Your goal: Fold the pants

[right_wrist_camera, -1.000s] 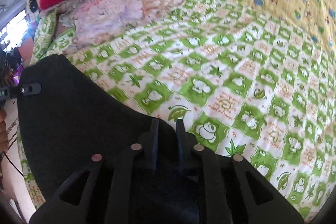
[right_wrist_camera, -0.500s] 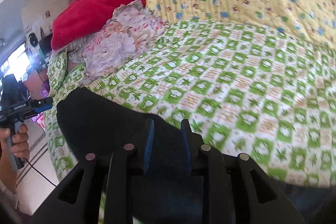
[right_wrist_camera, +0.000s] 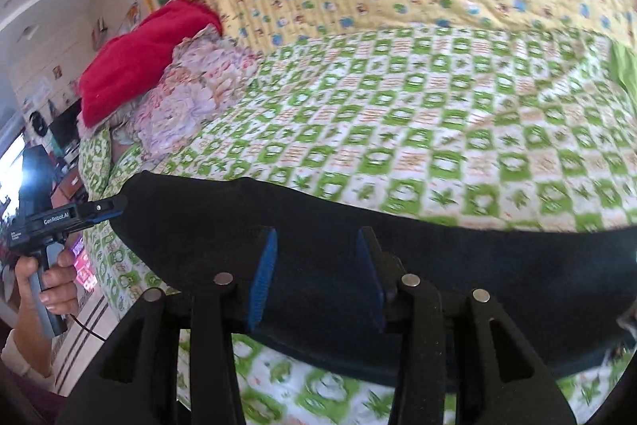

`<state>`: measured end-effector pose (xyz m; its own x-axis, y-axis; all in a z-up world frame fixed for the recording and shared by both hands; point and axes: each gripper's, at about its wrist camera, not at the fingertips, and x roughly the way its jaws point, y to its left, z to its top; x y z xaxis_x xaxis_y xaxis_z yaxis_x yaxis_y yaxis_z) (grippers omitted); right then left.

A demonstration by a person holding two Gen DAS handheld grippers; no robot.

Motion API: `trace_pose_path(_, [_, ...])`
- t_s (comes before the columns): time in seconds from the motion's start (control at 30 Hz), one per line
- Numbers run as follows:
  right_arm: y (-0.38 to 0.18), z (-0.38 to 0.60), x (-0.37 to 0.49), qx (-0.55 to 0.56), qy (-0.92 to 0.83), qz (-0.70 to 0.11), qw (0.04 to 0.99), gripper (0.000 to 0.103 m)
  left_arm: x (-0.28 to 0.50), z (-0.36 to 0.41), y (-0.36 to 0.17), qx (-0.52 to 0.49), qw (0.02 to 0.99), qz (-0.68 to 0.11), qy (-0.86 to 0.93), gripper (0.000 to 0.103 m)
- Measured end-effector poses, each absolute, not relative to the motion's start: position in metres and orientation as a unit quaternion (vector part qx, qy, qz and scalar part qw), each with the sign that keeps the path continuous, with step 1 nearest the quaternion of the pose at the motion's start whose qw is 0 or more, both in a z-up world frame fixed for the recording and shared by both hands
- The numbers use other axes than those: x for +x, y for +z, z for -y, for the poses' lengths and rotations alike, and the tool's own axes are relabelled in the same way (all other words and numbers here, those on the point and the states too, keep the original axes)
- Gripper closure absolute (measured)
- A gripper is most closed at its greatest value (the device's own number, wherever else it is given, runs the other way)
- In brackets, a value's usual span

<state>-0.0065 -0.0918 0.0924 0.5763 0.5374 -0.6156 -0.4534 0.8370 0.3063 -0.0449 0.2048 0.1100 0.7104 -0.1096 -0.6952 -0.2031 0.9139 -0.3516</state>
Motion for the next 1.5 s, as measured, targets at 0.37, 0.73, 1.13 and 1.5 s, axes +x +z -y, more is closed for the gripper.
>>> trace_pose_path(0.37, [0.086, 0.145, -0.03, 0.097, 0.224, -0.373, 0.895, 0.059, -0.017, -0.143, 0.118, -0.167, 0.901, -0.396, -0.049, 0.034])
trace_pose_path(0.73, [0.078, 0.204, -0.059, 0.134, 0.145, -0.381, 0.903, 0.057, 0.022, -0.075, 0.129, -0.124, 0.896, -0.406, -0.131, 0.032])
trace_pose_path(1.13, [0.065, 0.26, -0.069, 0.205, 0.063, -0.39, 0.896, 0.057, 0.054, -0.014, 0.13, -0.083, 0.883, -0.42, -0.193, 0.029])
trace_pose_path(1.5, [0.045, 0.291, -0.05, 0.317, 0.034, -0.4, 0.859, 0.046, 0.091, 0.041, 0.13, -0.031, 0.864, -0.437, -0.249, 0.028])
